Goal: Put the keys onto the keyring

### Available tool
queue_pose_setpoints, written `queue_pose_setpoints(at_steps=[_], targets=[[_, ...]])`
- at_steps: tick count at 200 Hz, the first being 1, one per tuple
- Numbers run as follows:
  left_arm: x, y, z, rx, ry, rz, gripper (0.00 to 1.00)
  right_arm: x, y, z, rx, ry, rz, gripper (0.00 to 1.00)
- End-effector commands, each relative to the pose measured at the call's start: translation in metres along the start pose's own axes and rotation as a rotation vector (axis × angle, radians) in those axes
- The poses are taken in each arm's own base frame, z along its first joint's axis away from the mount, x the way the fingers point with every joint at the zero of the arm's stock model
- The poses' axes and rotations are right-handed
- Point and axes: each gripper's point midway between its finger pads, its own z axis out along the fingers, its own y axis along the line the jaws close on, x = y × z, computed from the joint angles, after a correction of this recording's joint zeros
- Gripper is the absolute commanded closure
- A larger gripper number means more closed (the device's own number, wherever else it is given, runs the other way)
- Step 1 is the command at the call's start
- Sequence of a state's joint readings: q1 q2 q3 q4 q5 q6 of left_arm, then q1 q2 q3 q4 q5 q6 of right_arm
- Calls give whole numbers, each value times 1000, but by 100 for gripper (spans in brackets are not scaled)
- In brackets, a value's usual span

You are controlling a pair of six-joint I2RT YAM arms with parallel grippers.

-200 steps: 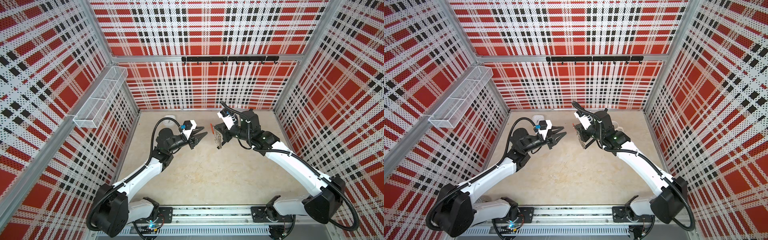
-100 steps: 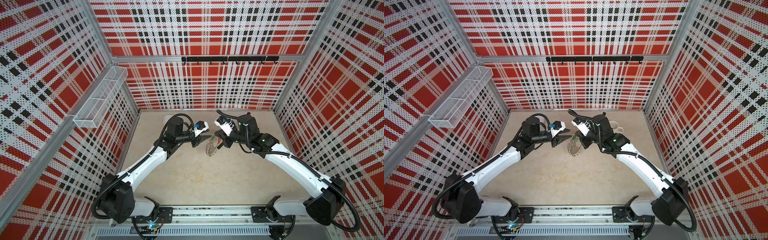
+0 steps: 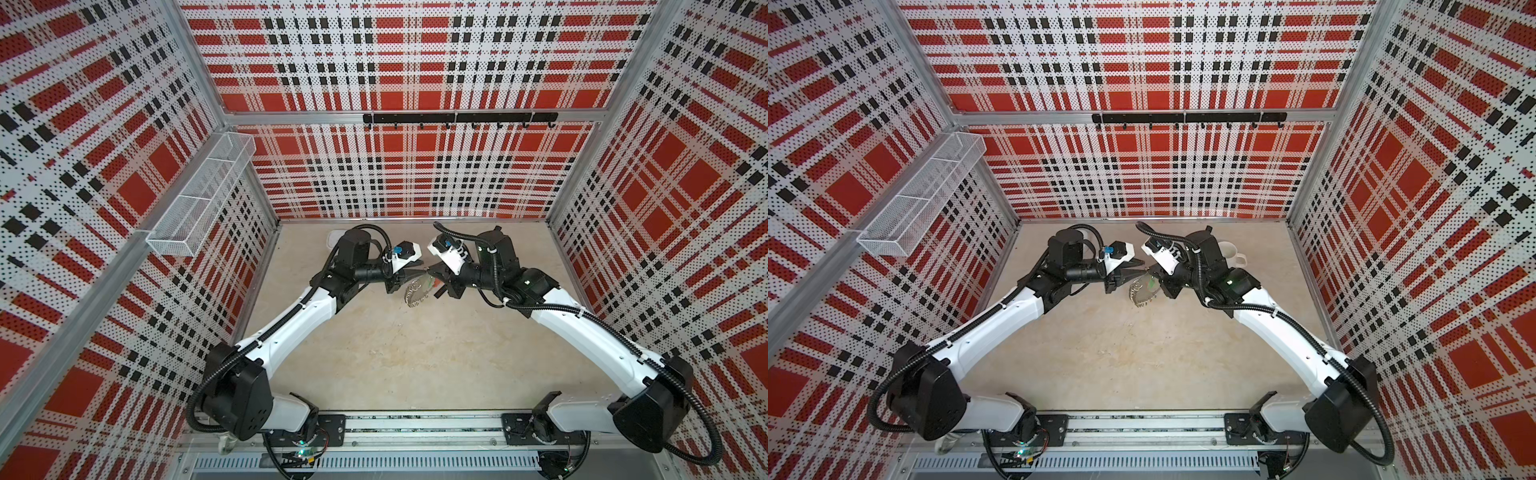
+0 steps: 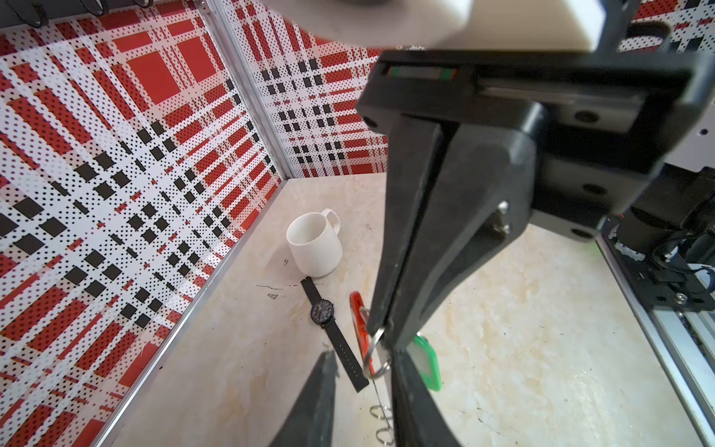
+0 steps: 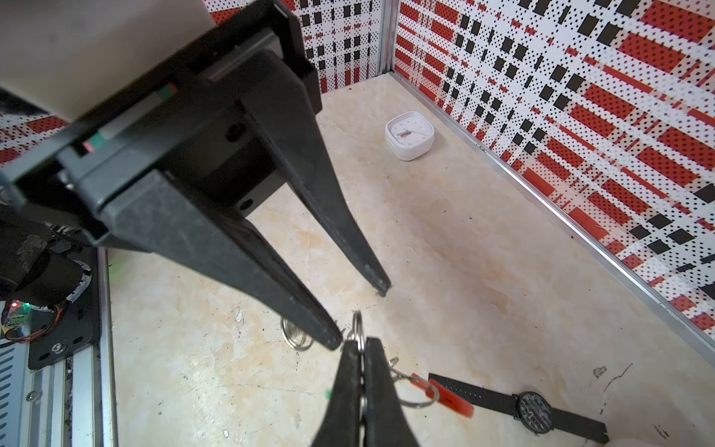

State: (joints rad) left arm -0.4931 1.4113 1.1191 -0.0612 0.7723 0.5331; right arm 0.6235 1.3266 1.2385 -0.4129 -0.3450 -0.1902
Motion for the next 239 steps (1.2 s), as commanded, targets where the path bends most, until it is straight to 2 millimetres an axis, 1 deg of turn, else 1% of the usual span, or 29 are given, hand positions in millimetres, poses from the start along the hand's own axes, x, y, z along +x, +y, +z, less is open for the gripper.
queue_pose_setpoints(at_steps=[1, 47, 71, 113, 140, 155, 162, 176, 187, 214, 239], targets=[[-7, -3, 3, 27, -10, 12, 74, -25, 5, -10, -10, -84, -50, 100], [-7, -2, 5, 32, -9, 4, 79, -27, 6, -12, -15, -88, -51, 100], [-7, -2, 5, 36, -9, -1, 84, -28, 7, -12, -18, -88, -51, 100], [-7, -2, 6, 42, -9, -8, 91, -30, 7, -11, -20, -90, -55, 100], [-8, -3, 7, 45, -9, -9, 91, -31, 8, -11, -21, -90, -55, 100], [-7, -3, 7, 44, -7, -11, 89, -32, 8, -12, -20, -93, -59, 100], [-8, -3, 6, 44, -9, -11, 87, -33, 9, -13, -21, -97, -60, 100], [-7, -3, 7, 45, -7, -11, 73, -34, 9, -14, -21, -99, -61, 100], [-8, -4, 7, 45, -5, -9, 68, -34, 10, -14, -22, -100, -62, 100], [-6, -3, 7, 45, 2, -9, 68, -35, 9, -14, -20, -99, -60, 100], [-1, -4, 7, 59, 22, -17, 69, -35, 9, -15, -15, -99, -62, 100]])
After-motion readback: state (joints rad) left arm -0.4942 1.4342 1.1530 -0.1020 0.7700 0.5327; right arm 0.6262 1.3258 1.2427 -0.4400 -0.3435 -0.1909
